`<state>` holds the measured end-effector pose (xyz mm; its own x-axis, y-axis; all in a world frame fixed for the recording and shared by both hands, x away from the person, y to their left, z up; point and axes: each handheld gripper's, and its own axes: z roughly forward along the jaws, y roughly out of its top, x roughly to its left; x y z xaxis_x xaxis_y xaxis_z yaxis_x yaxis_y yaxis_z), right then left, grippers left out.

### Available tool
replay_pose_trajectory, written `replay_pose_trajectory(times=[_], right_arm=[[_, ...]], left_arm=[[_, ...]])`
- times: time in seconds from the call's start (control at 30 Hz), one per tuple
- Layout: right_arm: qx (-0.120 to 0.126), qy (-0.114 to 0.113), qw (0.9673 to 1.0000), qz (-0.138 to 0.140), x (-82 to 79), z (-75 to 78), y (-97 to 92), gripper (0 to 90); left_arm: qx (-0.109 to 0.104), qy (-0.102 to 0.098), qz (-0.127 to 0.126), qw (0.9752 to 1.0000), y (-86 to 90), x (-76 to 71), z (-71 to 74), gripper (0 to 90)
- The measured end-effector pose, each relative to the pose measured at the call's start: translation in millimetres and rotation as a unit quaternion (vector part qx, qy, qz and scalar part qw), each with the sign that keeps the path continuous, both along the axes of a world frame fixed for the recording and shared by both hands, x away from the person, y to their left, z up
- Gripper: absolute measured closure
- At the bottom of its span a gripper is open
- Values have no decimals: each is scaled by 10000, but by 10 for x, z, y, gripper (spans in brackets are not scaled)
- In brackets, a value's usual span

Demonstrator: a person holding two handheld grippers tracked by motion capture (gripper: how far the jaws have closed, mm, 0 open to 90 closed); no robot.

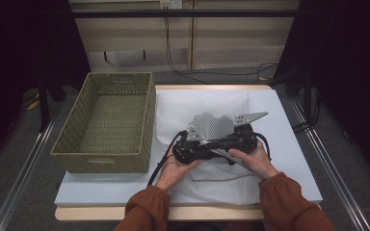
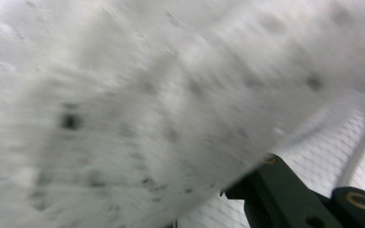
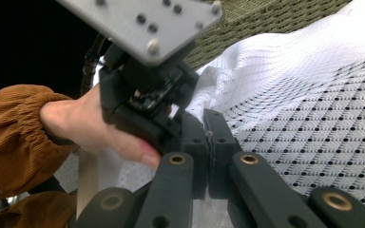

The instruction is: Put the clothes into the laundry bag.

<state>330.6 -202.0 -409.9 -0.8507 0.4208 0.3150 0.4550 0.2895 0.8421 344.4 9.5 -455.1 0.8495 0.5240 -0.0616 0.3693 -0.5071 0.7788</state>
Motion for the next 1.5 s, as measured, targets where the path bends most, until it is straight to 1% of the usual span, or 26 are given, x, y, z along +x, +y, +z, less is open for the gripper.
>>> replay_pose_trajectory(times=[0.1, 0.13, 0.23, 0.37, 0.47, 0.5, 0.53, 0.6, 0.63, 0.7, 0.73, 0.77, 0.83, 0.9, 0.93, 0.97, 1.03, 1.07, 1.1, 1.17, 1.23, 1.3, 1.37, 1.4, 1.43, 1.5], right_arm=[[41, 32, 10000, 28, 2, -9, -7, 894], [37, 41, 10000, 20, 2, -10, -10, 894], [22, 33, 10000, 19, -1, -8, -16, 894], [3, 34, 10000, 43, -2, -14, -18, 895], [13, 91, 9999, 64, 4, -34, -30, 894], [34, 109, 9999, 64, 6, -40, -35, 894], [31, 118, 9999, 38, 6, -50, -43, 894], [-8, 151, 9999, 67, 2, -67, -50, 895], [-40, 167, 9998, 77, 3, -83, -55, 895], [-36, 211, 9997, 77, 5, -103, -59, 895], [-53, 206, 9997, 85, 7, -112, -55, 895], [-36, 215, 9997, 88, 5, -111, -52, 894], [-29, 211, 9997, 81, 5, -109, -57, 894], [-39, 202, 9998, 66, 7, -111, -71, 894], [-27, 213, 9998, 52, 9, -112, -78, 894], [-14, 216, 9998, 34, 12, -112, -85, 894], [-4, 214, 9998, 20, 12, -109, -90, 894], [-1, 206, 9998, 23, 10, -107, -90, 894], [-14, 192, 9998, 21, 6, -102, -91, 894], [-9, 169, 9999, 7, 4, -95, -93, 894], [9, 181, 9998, -8, 3, -91, -97, 894], [3, 174, 9998, -15, 8, -95, -99, 894], [-2, 161, 9999, -23, 12, -96, -99, 894], [-8, 169, 9999, -31, 10, -96, -97, 893], [-11, 172, 9998, -24, 10, -95, -96, 893], [-17, 158, 9999, -25, 14, -96, -94, 893]], left_arm=[[-55, -40, 122, 9999, 1, 41, 9, 790], [-61, -110, 193, 9997, -4, 46, 14, 791], [-251, -97, 350, 9990, -23, 106, 6, 790], [-293, -163, 406, 9986, -40, 136, -6, 790], [-379, -85, 447, 9982, -54, 148, -59, 789], [-184, -146, 430, 9988, -65, 137, -108, 788], [-160, -130, 470, 9987, -80, 127, -161, 786], [-154, -24, 436, 9989, -76, 135, -231, 785], [-123, -58, 444, 9989, -80, 132, -241, 784], [-158, -37, 441, 9989, -95, 145, -235, 783], [-110, -22, 434, 9990, -97, 152, -215, 783], [-230, 36, 437, 9988, -99, 167, -218, 782], [-289, 111, 362, 9989, -110, 176, -226, 778], [-185, 44, 315, 9993, -124, 147, -242, 748], [-103, 63, 263, 9996, -114, 141, -230, 733], [-176, 64, 276, 9994, -112, 131, -224, 709], [-90, 74, 214, 9997, -93, 116, -194, 668], [-130, 74, 139, 9998, -81, 102, -187, 646], [-27, 49, 90, 9999, -65, 93, -167, 626], [-70, 49, 68, 9999, -13, 59, -141, 599], [-16, 11, 33, 10000, 51, 19, -107, 543], [-71, 44, -39, 10000, 124, -18, -96, 530], [65, 2, -50, 10000, 201, -59, -74, 509], [75, -15, -60, 10000, 224, -68, -75, 506], [133, 22, -59, 9999, 256, -84, -66, 504], [87, 111, -110, 9998, 326, -98, -62, 515]])
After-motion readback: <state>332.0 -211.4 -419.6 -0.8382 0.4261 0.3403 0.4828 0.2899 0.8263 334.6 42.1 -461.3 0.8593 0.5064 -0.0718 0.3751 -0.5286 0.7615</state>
